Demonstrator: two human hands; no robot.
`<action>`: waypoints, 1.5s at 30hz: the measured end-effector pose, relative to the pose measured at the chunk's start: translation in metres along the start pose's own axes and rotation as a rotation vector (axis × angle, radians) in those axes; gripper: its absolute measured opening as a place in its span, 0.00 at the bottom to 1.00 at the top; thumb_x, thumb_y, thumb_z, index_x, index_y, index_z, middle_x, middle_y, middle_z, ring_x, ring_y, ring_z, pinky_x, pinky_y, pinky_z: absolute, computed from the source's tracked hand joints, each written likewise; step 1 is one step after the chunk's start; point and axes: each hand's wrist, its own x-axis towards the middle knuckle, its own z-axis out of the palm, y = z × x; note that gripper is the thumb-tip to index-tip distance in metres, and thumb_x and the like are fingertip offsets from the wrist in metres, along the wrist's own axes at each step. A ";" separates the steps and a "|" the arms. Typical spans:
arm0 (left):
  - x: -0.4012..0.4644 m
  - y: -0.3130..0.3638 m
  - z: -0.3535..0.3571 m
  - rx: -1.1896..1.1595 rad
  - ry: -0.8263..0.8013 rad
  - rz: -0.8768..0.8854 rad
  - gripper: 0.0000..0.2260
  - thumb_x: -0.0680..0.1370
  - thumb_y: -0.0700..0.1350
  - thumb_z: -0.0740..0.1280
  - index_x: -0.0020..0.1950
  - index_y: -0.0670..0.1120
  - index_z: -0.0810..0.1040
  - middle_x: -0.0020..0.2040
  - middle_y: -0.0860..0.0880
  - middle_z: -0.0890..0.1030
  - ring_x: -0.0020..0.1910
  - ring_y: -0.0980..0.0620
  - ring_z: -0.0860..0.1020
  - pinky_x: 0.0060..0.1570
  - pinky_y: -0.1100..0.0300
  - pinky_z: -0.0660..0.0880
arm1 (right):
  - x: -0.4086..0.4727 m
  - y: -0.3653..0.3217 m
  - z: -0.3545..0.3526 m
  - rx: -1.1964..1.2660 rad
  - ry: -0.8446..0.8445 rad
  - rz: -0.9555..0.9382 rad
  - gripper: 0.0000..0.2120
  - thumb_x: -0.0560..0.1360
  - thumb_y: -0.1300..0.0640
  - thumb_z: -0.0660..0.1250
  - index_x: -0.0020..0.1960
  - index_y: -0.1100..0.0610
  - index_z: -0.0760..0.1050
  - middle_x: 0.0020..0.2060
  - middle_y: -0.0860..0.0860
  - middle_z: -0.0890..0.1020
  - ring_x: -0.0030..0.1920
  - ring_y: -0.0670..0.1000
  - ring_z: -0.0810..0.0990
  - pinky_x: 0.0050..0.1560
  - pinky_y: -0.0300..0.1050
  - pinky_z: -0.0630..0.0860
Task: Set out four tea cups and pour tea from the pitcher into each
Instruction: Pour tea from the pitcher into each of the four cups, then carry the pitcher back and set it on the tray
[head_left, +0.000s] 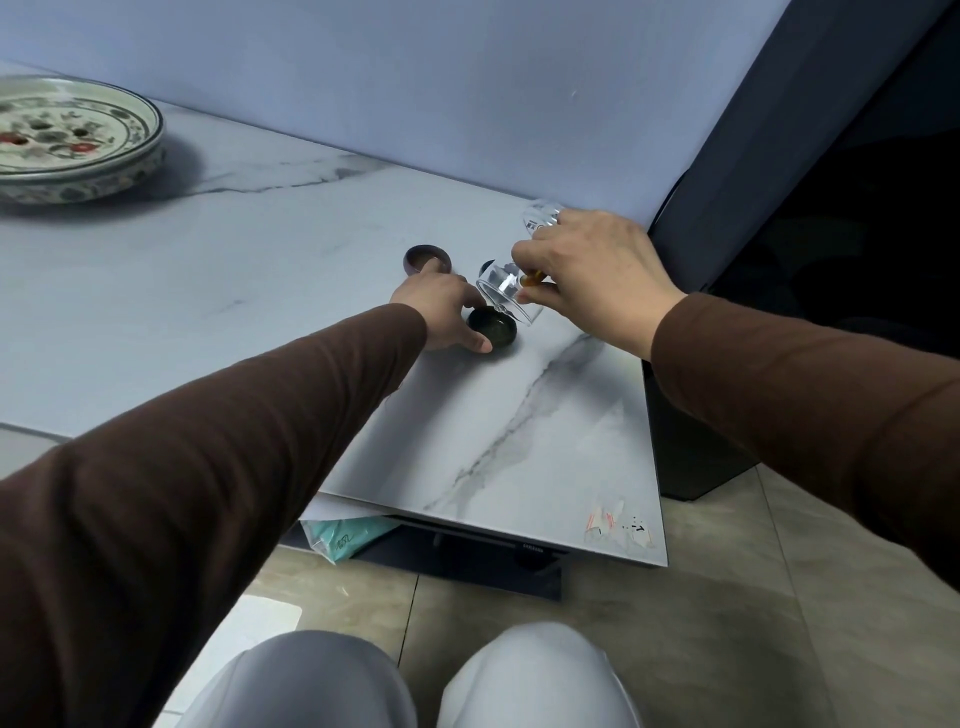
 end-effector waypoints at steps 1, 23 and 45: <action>0.000 0.000 0.000 0.001 -0.001 0.000 0.28 0.66 0.65 0.72 0.62 0.54 0.78 0.55 0.52 0.79 0.64 0.46 0.66 0.59 0.48 0.71 | 0.000 0.000 -0.001 0.000 -0.001 0.000 0.11 0.77 0.45 0.65 0.47 0.52 0.74 0.44 0.50 0.81 0.50 0.56 0.76 0.39 0.47 0.61; -0.001 0.007 -0.002 0.036 -0.031 -0.041 0.31 0.67 0.64 0.72 0.67 0.54 0.75 0.59 0.50 0.77 0.69 0.45 0.63 0.61 0.48 0.70 | -0.026 0.030 0.049 0.760 0.007 0.897 0.20 0.68 0.38 0.72 0.34 0.53 0.71 0.29 0.44 0.74 0.35 0.50 0.73 0.37 0.46 0.66; -0.068 -0.017 -0.060 0.020 0.185 -0.014 0.19 0.73 0.55 0.71 0.62 0.53 0.77 0.59 0.52 0.79 0.59 0.48 0.71 0.56 0.52 0.71 | -0.003 -0.014 0.028 1.293 0.253 1.058 0.18 0.77 0.44 0.64 0.32 0.50 0.73 0.28 0.43 0.73 0.31 0.46 0.70 0.38 0.42 0.67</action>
